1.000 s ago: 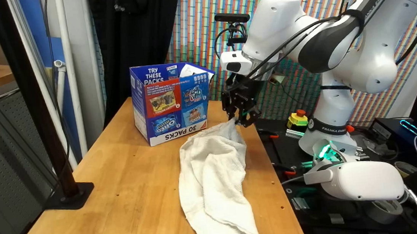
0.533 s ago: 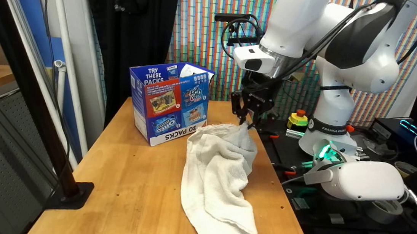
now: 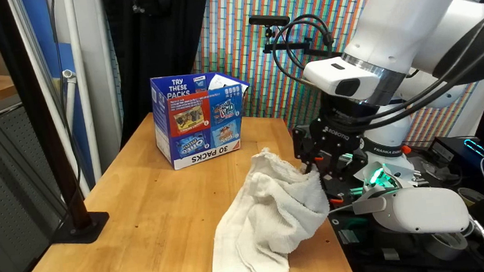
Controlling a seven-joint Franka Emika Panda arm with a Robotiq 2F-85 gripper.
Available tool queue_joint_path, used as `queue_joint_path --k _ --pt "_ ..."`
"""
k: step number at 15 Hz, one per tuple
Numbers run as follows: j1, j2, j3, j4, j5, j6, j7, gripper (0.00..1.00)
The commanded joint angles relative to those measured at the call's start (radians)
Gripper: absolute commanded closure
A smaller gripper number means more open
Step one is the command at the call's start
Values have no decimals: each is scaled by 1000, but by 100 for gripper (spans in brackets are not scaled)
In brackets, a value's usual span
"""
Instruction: Put the green object on the towel, then fold the towel and put it in the box
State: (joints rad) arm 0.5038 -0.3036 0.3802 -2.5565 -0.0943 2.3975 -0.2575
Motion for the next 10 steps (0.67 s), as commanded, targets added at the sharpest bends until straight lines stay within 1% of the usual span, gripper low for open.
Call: queue_joint_path --k 1,10 --pt "4 99 14 97 18 -14 -14 95" --pt "-10 335 56 307 15 -23 -16 95"
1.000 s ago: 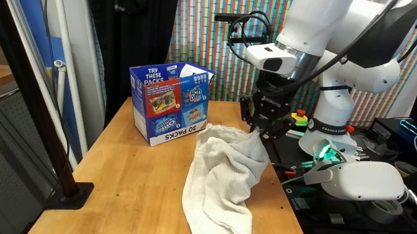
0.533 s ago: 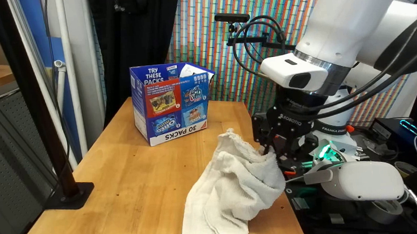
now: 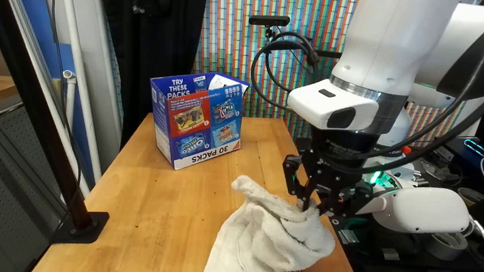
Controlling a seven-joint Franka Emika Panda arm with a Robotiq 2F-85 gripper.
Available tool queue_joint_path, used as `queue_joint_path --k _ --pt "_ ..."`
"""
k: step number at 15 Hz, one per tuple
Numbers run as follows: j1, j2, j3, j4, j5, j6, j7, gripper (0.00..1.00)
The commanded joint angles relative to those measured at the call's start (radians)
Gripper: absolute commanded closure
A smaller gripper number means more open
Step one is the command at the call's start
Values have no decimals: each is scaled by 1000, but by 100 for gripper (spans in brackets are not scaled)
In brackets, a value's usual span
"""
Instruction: Put the green object on the towel, then fold the towel and put it in the box
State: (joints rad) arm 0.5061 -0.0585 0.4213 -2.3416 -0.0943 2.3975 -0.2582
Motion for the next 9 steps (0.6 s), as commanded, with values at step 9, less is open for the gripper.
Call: queue_joint_path --k 9 --pt "-64 270 11 230 63 -44 -59 95"
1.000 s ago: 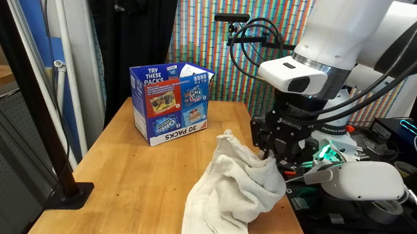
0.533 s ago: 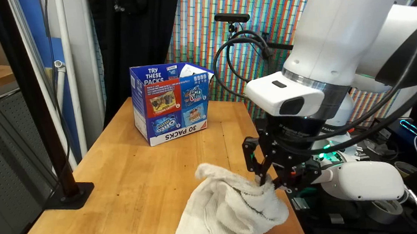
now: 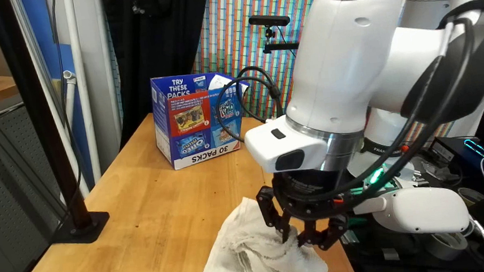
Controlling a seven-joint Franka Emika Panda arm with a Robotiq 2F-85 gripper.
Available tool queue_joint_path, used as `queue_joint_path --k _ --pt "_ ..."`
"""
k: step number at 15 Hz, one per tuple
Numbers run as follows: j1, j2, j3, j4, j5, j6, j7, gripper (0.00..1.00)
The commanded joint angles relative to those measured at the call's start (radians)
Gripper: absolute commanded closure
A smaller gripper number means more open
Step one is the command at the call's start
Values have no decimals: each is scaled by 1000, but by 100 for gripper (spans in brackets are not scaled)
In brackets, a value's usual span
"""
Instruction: Put the green object on the towel, then fold the towel and put it in the box
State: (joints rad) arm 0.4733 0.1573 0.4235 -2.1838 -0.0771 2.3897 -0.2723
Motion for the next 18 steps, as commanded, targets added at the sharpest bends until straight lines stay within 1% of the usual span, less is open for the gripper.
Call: queue_joint_path --k 1,7,8,10,12,16,17,18 --pt "-39 66 10 83 56 -41 -51 95" --pt "-84 118 19 132 127 -59 -125 95" --pt "-104 118 23 128 164 -65 -161 95" --pt "-133 105 16 115 210 -73 -192 95" --pt "-163 95 -8 104 218 -81 -205 95" --pt "-217 136 -66 112 179 -116 -199 94" --pt "-228 139 -76 106 180 -121 -201 94" --pt "-245 117 -69 76 211 -120 -234 94"
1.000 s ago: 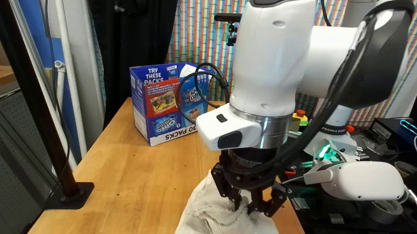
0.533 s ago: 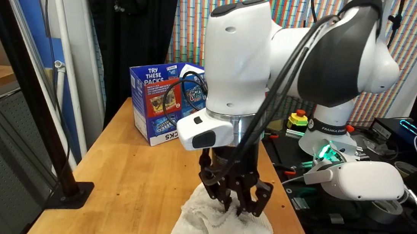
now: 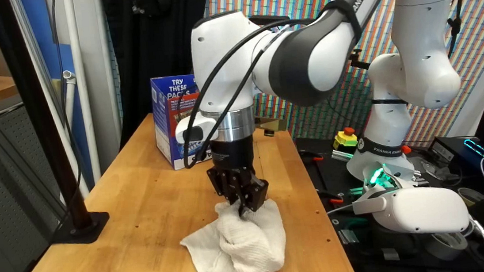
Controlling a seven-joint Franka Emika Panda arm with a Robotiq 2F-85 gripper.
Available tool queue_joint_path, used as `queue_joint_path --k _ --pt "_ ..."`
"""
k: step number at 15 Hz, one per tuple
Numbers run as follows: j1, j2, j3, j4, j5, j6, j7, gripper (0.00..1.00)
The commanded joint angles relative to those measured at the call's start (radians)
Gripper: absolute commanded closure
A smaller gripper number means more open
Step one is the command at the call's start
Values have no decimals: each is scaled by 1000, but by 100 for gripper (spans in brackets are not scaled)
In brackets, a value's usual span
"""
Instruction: Put the green object on the towel, then fold the towel and put it in the box
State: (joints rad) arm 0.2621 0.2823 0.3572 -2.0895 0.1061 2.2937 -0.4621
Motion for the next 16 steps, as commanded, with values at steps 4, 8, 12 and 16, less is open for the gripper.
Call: queue_joint_path --k 4,8,12,16 --pt "-43 -74 18 -133 32 7 -89 94" --pt "-39 -125 19 -218 19 26 -87 90" --pt "-52 -205 -2 -316 40 46 -83 47" --pt "-65 -362 -41 -418 129 81 -124 16"
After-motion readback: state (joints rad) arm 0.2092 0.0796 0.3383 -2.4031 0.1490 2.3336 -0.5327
